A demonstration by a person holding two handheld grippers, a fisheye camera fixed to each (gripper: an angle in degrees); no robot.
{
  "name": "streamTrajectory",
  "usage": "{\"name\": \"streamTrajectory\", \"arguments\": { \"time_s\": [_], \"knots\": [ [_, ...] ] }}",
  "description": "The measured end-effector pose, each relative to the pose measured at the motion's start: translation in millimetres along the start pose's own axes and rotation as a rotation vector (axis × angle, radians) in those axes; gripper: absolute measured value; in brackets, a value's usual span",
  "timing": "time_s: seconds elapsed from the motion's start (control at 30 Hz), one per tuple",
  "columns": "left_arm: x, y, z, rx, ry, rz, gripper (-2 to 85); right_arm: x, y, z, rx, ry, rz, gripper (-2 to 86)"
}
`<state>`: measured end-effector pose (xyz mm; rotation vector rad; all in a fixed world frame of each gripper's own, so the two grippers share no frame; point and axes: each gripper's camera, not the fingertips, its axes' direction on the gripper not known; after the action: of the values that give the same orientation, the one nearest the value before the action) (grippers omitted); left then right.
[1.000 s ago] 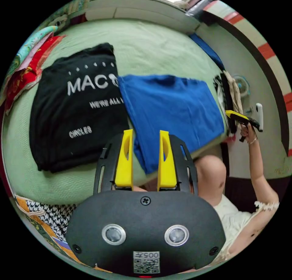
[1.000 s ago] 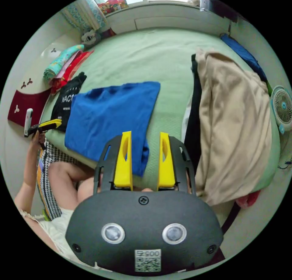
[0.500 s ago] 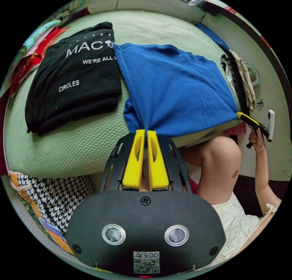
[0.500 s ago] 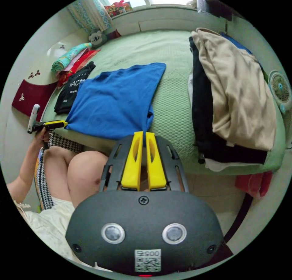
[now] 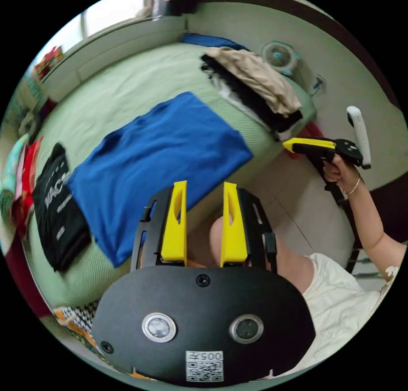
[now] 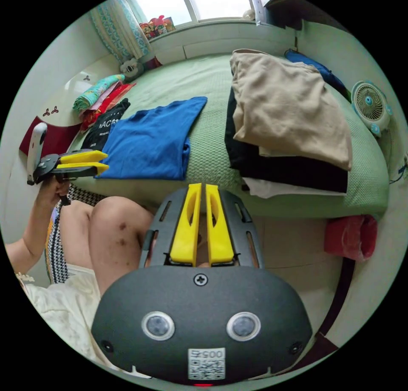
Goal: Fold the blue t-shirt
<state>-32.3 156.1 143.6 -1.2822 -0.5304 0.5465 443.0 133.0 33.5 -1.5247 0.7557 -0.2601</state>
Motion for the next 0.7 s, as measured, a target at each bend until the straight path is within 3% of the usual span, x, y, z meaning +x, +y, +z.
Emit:
{"name": "streamTrajectory", "arguments": {
  "time_s": [0.3, 0.47, 0.7],
  "knots": [
    [86.0, -97.4, 99.6, -0.157, -0.035, 0.051, 13.2, 21.4, -13.3, -18.0, 0.059, -0.018, 0.022, 0.5],
    [75.7, -89.6, 82.1, -0.072, 0.000, -0.018, 4.0, 29.1, -53.6, -6.0, 0.014, -0.043, 0.018, 5.6],
    [44.5, -70.4, 50.7, 0.019, 0.070, -0.069, 3.7, 45.8, -199.0, 51.7, -0.158, -0.403, 0.093, 9.8]
  ]
}}
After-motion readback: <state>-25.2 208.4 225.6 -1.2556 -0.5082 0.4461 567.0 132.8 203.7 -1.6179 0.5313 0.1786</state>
